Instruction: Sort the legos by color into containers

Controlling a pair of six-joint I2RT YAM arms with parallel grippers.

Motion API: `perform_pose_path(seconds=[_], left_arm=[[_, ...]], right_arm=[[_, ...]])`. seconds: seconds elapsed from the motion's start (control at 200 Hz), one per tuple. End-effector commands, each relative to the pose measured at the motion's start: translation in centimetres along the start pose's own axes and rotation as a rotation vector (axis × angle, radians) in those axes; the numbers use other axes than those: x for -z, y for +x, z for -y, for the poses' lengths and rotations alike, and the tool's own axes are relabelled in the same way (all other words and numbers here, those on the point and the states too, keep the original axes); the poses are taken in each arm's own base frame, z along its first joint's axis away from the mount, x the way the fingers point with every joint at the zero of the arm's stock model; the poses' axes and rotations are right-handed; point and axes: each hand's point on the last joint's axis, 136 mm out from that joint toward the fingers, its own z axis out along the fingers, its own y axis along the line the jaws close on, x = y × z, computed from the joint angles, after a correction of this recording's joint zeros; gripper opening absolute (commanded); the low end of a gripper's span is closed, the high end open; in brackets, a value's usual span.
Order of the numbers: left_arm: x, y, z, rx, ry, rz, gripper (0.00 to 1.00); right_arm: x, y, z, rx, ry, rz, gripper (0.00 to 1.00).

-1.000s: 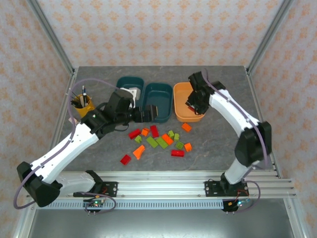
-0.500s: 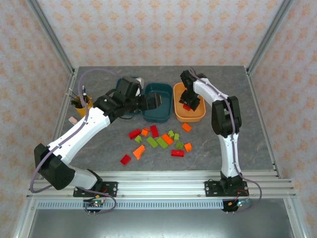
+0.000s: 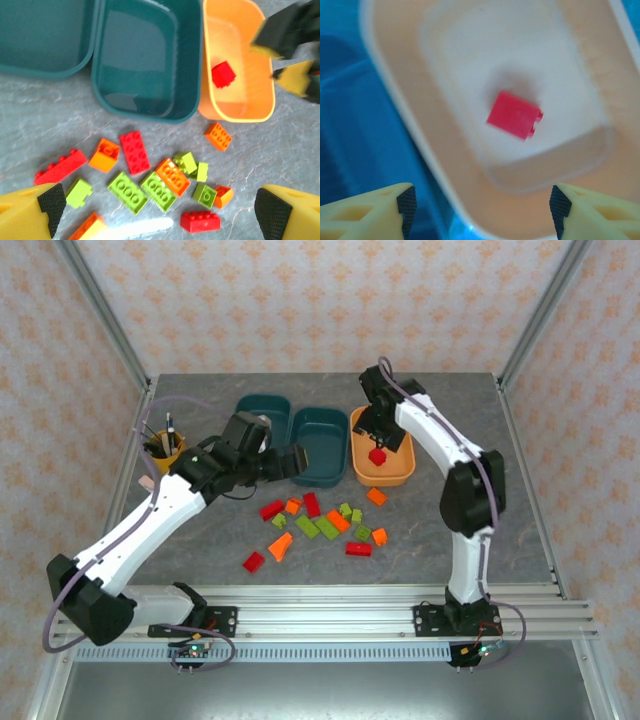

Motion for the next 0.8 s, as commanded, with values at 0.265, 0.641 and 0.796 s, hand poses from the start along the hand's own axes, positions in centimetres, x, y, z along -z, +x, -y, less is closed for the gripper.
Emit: perform_pose_path(seconds=[0.265,0.641,0.796], left_arm=[[0.0,9.5,-5.6,-0.26,-0.161,-0.274,0.94],[-5.9,15.6,-8.0,-0.487,-0.323,-0.48,0.86],[-8.1,16.4,-8.4,-0.541,-0.356,-0.537,0.8]], right_arm=[[6.3,10.8,-1.7,0.24,-0.454,-0.013,0.72],[6.6,18.4,3.9,0.275,-0.547,-0.092,0.72],[6.8,19.4,4.1,0.254,-0.592,-0.126,0.73]])
